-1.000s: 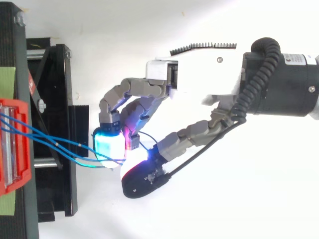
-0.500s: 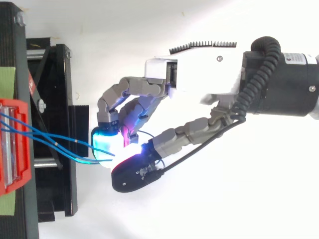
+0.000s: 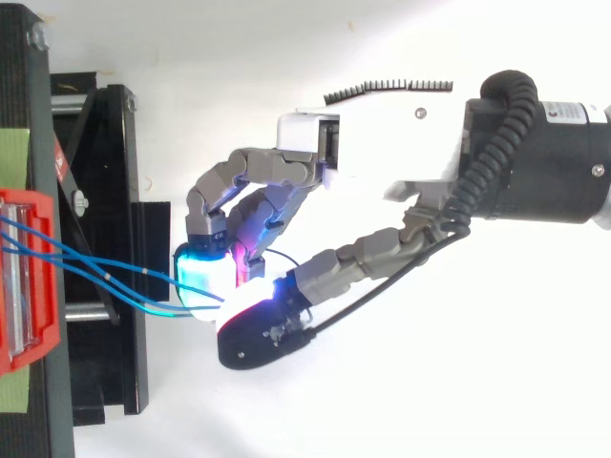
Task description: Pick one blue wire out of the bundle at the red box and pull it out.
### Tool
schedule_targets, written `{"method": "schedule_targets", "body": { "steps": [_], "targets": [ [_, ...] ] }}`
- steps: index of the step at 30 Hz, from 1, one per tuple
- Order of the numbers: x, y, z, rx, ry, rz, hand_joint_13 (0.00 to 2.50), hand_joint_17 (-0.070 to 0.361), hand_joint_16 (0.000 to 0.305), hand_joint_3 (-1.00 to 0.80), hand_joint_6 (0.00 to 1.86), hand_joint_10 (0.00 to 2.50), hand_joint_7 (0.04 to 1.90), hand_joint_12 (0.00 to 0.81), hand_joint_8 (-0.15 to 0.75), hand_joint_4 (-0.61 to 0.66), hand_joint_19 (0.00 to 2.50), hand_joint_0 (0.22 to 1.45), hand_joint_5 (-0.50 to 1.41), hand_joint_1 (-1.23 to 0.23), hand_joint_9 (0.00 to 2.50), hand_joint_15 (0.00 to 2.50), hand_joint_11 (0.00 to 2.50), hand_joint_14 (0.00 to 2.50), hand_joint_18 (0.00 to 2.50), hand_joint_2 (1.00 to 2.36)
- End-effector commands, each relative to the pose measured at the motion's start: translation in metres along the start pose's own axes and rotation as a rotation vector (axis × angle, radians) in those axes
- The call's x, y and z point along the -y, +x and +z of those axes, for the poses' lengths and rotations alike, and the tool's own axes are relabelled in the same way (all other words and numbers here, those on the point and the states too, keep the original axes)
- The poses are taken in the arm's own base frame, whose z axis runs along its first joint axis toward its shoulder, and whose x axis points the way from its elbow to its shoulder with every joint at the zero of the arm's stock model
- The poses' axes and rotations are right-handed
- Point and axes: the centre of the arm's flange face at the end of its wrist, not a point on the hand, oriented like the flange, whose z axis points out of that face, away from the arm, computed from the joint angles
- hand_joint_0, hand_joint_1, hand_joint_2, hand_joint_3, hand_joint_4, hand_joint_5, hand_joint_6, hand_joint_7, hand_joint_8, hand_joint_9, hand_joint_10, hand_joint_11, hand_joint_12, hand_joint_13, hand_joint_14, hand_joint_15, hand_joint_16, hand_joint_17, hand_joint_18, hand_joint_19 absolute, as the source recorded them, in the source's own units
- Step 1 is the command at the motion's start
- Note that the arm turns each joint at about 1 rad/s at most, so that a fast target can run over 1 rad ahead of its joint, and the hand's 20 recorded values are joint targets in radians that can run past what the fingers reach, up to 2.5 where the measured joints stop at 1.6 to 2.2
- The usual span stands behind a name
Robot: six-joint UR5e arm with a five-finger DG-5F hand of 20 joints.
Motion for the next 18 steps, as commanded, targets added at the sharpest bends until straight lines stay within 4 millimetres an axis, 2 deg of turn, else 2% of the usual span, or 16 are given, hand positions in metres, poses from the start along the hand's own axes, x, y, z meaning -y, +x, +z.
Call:
{"method": "schedule_targets", "body": {
  "steps": [1, 6, 9, 13, 18],
  "targets": [
    [-0.0002, 0.001, 0.0, -0.001, 0.0, 0.0, 0.62, 0.143, 0.064, -0.28, 0.6, 0.02, 1.16, 0.45, 0.36, 0.28, 0.45, 0.61, -0.15, -0.56, 0.84, 0.29, 0.63, 0.01, 0.65, 1.02],
    [0.0001, -0.0005, 0.0, 0.003, 0.001, -0.002, 0.61, 0.144, 0.064, -0.32, 0.54, 0.02, 1.29, 0.451, 0.365, 0.27, 0.47, 0.59, -0.13, -0.51, 0.85, 0.29, 0.63, 0.01, 0.63, 1.02],
    [0.0001, -0.0006, 0.0, 0.005, 0.001, -0.002, 0.61, 0.144, 0.064, -0.34, 0.61, 0.02, 1.19, 0.454, 0.369, 0.27, 0.47, 0.59, -0.13, -0.51, 0.86, 0.29, 0.62, 0.01, 0.63, 1.01],
    [0.0001, -0.0006, 0.0, 0.005, 0.001, -0.002, 0.62, 0.144, 0.064, -0.37, 0.75, 0.02, 1.02, 0.456, 0.378, 0.23, 0.45, 0.58, -0.16, -0.65, 0.87, 0.29, 0.64, 0.01, 0.65, 1.01],
    [0.0001, -0.0006, 0.0, 0.005, 0.001, -0.002, 0.63, 0.143, 0.063, -0.35, 0.83, 0.02, 1.02, 0.453, 0.371, 0.22, 0.43, 0.62, -0.19, -0.76, 0.85, 0.28, 0.65, 0.01, 0.67, 1.01]
  ]
}}
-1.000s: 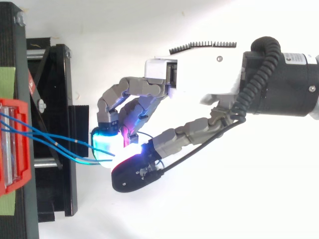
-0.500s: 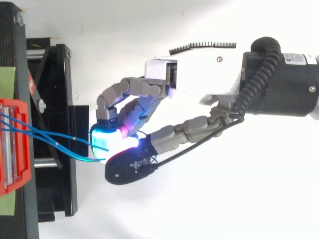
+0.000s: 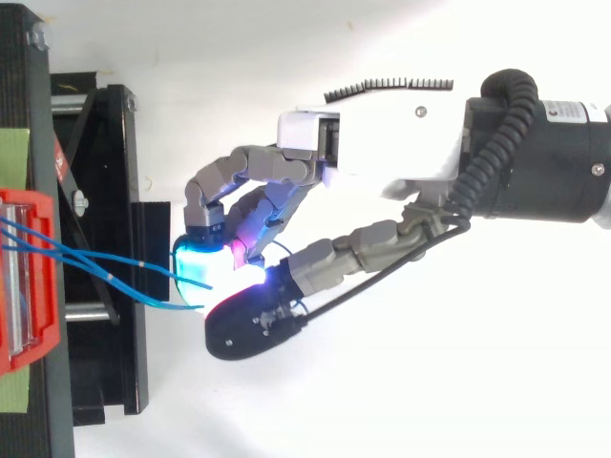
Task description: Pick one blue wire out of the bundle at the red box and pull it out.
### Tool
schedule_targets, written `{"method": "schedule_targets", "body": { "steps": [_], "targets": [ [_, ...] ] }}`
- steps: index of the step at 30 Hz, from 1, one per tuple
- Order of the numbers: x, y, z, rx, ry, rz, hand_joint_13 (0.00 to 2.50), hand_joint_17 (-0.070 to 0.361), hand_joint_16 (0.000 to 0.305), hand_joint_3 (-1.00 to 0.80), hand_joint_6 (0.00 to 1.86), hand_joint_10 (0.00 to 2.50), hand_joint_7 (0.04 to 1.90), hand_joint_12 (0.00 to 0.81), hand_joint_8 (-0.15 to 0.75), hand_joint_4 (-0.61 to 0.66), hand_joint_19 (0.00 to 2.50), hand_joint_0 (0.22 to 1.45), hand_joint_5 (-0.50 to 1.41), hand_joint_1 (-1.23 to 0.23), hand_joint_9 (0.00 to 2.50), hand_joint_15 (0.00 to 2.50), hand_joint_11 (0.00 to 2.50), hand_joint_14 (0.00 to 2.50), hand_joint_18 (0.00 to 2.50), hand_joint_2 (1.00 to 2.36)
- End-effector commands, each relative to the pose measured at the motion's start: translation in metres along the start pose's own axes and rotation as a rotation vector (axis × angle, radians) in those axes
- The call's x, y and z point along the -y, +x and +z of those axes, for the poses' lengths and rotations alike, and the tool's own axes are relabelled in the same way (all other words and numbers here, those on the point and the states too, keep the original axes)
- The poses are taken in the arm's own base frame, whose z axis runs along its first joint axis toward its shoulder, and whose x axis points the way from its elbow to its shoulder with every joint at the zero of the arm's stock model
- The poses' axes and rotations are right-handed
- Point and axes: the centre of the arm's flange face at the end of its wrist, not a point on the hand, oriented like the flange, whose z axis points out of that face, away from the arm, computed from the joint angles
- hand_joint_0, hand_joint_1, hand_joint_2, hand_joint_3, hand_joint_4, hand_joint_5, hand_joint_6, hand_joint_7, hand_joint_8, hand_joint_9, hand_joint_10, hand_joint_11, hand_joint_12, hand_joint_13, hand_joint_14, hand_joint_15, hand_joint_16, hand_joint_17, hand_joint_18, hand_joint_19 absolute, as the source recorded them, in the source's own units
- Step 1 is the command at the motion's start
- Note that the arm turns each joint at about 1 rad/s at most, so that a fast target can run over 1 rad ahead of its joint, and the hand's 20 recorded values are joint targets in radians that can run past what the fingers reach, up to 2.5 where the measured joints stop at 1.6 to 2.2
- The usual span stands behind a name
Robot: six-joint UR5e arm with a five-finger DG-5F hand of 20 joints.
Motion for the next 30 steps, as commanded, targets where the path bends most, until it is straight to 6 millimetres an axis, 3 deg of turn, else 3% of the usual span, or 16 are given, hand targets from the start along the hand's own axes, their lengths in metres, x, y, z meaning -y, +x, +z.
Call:
{"method": "schedule_targets", "body": {
  "steps": [1, 8, 15, 19, 24, 30],
  "targets": [
    [-0.0001, 0.0002, 0.0, -0.001, 0.0, 0.0, 0.63, 0.142, 0.063, -0.35, 0.84, 0.02, 1.0, 0.454, 0.367, 0.22, 0.42, 0.63, -0.2, -0.79, 0.84, 0.28, 0.66, 0.01, 0.67, 1.01],
    [-0.0001, 0.0005, 0.0, -0.005, -0.001, 0.0, 0.63, 0.142, 0.063, -0.38, 0.84, 0.02, 0.99, 0.454, 0.374, 0.24, 0.43, 0.6, -0.19, -0.71, 0.86, 0.28, 0.66, 0.01, 0.67, 1.01],
    [-0.0001, 0.0006, 0.0, -0.006, -0.001, 0.0, 0.64, 0.143, 0.063, -0.24, 0.88, 0.02, 1.11, 0.455, 0.372, 0.18, 0.41, 0.63, -0.21, -0.78, 0.84, 0.28, 0.68, 0.01, 0.68, 1.02],
    [-0.0001, 0.0006, 0.0, -0.006, -0.001, 0.002, 0.64, 0.143, 0.064, -0.15, 0.92, 0.02, 1.04, 0.456, 0.371, 0.2, 0.41, 0.63, -0.22, -0.79, 0.83, 0.29, 0.7, 0.01, 0.68, 1.02],
    [-0.0001, 0.0006, 0.0, -0.006, -0.001, 0.002, 0.64, 0.144, 0.064, -0.23, 0.92, 0.02, 0.97, 0.457, 0.374, 0.25, 0.43, 0.6, -0.23, -0.71, 0.84, 0.29, 0.71, 0.01, 0.68, 1.02],
    [-0.0001, 0.0006, 0.0, -0.006, -0.001, 0.0, 0.64, 0.146, 0.065, -0.21, 0.91, 0.02, 1.02, 0.461, 0.384, 0.23, 0.44, 0.59, -0.22, -0.67, 0.86, 0.29, 0.71, 0.01, 0.68, 1.02]
  ]
}}
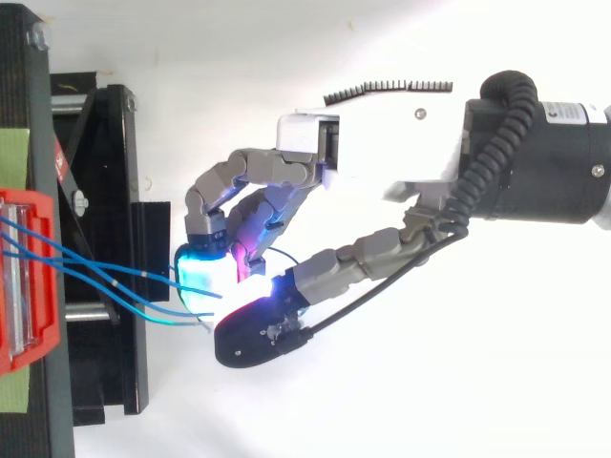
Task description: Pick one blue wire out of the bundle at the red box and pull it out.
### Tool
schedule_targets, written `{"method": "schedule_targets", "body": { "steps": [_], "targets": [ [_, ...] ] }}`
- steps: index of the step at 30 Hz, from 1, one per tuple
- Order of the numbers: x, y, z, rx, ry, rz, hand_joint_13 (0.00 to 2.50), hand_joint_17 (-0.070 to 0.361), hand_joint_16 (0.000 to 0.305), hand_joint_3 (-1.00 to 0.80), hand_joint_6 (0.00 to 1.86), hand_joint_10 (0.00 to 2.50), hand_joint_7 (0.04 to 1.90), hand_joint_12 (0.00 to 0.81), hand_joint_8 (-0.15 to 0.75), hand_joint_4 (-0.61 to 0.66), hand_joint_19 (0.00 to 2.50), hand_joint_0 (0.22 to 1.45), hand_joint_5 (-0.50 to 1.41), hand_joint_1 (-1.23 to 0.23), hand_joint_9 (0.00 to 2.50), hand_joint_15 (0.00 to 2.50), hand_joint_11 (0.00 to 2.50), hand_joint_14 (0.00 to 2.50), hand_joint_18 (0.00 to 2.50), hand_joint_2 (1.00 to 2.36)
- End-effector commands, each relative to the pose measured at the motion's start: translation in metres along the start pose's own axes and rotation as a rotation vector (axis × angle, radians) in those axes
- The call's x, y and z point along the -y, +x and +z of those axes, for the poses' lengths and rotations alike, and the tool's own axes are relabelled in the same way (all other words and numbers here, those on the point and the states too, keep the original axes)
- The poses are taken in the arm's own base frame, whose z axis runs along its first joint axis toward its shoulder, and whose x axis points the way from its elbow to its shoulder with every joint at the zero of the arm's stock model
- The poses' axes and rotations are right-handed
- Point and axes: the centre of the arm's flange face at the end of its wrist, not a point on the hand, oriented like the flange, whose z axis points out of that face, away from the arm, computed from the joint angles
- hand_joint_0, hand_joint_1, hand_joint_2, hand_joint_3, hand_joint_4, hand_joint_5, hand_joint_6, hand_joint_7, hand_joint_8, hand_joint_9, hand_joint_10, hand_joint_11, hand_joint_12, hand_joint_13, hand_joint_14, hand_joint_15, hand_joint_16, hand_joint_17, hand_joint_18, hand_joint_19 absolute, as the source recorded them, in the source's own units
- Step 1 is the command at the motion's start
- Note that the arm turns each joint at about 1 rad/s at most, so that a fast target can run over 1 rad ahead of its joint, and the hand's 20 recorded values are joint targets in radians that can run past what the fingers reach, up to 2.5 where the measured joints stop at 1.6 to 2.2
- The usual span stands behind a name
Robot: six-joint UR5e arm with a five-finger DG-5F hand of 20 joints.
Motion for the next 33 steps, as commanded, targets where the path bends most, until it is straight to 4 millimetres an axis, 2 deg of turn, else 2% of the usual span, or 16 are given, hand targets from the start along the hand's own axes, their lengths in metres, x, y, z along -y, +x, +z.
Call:
{"method": "schedule_targets", "body": {
  "steps": [1, 10, 17, 25, 33],
  "targets": [
    [0.0, 0.0, 0.0, 0.0, 0.0, -0.001, 0.64, 0.146, 0.065, -0.21, 0.91, 0.02, 1.02, 0.46, 0.384, 0.24, 0.44, 0.59, -0.22, -0.66, 0.86, 0.3, 0.71, 0.01, 0.68, 1.02],
    [-0.001, 0.0, 0.0, 0.0, -0.001, -0.001, 0.66, 0.146, 0.065, -0.07, 0.94, 0.02, 1.07, 0.462, 0.393, 0.17, 0.43, 0.59, -0.21, -0.66, 0.89, 0.29, 0.72, 0.01, 0.69, 1.03],
    [-0.002, 0.0, 0.0, 0.002, -0.002, 0.003, 0.67, 0.146, 0.065, -0.04, 0.95, 0.02, 1.11, 0.461, 0.394, 0.13, 0.42, 0.61, -0.22, -0.7, 0.91, 0.3, 0.74, 0.01, 0.7, 1.03],
    [-0.016, -0.006, -0.01, 0.005, 0.015, -0.013, 0.67, 0.145, 0.065, -0.04, 0.95, 0.02, 1.1, 0.461, 0.391, 0.14, 0.42, 0.6, -0.21, -0.69, 0.91, 0.3, 0.74, 0.01, 0.69, 1.03],
    [-0.022, -0.018, -0.026, 0.132, 0.11, -0.06, 0.67, 0.146, 0.065, -0.05, 0.95, 0.02, 1.12, 0.462, 0.394, 0.13, 0.42, 0.61, -0.21, -0.69, 0.91, 0.3, 0.74, 0.01, 0.69, 1.03]
  ]
}}
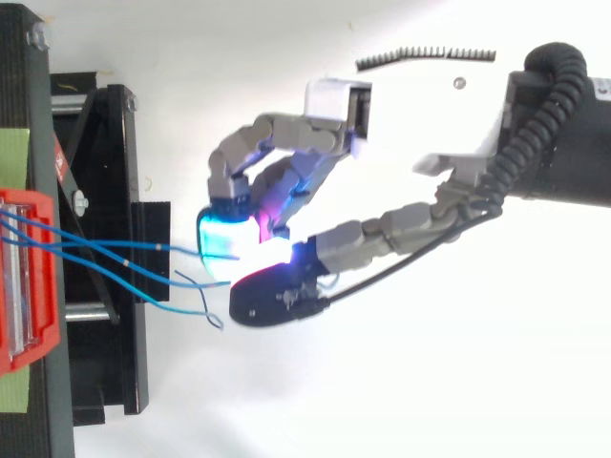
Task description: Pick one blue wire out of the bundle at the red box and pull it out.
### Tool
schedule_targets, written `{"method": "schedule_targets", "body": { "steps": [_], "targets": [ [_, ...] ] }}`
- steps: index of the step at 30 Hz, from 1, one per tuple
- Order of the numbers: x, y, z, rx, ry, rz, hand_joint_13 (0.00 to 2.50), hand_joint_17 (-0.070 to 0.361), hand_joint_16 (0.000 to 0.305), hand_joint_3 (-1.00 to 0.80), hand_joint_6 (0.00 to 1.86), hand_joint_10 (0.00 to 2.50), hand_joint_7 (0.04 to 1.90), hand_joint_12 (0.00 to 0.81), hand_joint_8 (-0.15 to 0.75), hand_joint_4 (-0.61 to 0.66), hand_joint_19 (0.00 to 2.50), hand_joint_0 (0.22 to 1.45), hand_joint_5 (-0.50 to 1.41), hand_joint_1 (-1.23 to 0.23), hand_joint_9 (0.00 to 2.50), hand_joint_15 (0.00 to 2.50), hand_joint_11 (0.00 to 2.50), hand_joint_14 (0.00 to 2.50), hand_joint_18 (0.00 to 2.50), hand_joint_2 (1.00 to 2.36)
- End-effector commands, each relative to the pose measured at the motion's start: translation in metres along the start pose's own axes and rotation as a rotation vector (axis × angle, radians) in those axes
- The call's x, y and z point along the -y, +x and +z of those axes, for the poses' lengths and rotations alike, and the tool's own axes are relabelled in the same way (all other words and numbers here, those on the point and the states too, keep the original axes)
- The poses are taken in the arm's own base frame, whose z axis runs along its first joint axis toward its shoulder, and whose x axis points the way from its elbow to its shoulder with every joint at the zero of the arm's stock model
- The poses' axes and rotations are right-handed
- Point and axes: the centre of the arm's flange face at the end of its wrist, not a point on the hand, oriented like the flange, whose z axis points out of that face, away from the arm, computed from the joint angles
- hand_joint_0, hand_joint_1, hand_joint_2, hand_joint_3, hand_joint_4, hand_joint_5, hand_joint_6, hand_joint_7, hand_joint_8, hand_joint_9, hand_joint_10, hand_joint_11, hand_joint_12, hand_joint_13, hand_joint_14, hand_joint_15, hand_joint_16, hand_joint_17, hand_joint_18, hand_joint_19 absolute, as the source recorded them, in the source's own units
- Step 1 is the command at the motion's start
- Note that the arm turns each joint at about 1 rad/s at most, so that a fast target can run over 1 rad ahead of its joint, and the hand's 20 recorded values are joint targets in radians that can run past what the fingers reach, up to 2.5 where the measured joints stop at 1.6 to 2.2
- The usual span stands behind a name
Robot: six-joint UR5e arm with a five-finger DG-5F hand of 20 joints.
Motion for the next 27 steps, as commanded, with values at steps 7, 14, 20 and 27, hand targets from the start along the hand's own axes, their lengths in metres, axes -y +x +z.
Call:
{"method": "schedule_targets", "body": {
  "steps": [7, 14, 20, 27],
  "targets": [
    [-0.005, -0.0012, -0.012, 0.09, 0.066, -0.018, 0.66, 0.145, 0.065, -0.05, 0.95, 0.02, 1.11, 0.463, 0.392, 0.13, 0.42, 0.61, -0.21, -0.69, 0.91, 0.31, 0.74, 0.01, 0.68, 1.03],
    [-0.0071, -0.002, -0.0177, 0.112, 0.09, -0.024, 0.66, 0.145, 0.064, -0.05, 0.94, 0.02, 1.11, 0.462, 0.393, 0.13, 0.42, 0.61, -0.21, -0.69, 0.91, 0.3, 0.74, 0.01, 0.68, 1.03],
    [-0.008, 0.0008, -0.0167, 0.105, 0.084, -0.02, 0.66, 0.145, 0.064, -0.05, 0.94, 0.02, 1.11, 0.463, 0.392, 0.12, 0.42, 0.61, -0.21, -0.69, 0.91, 0.31, 0.75, 0.01, 0.68, 1.03],
    [-0.01, 0.004, -0.0132, 0.107, 0.055, -0.025, 0.66, 0.145, 0.064, -0.05, 0.94, 0.02, 1.11, 0.463, 0.393, 0.12, 0.42, 0.61, -0.21, -0.69, 0.91, 0.3, 0.75, 0.01, 0.68, 1.03]
  ]
}}
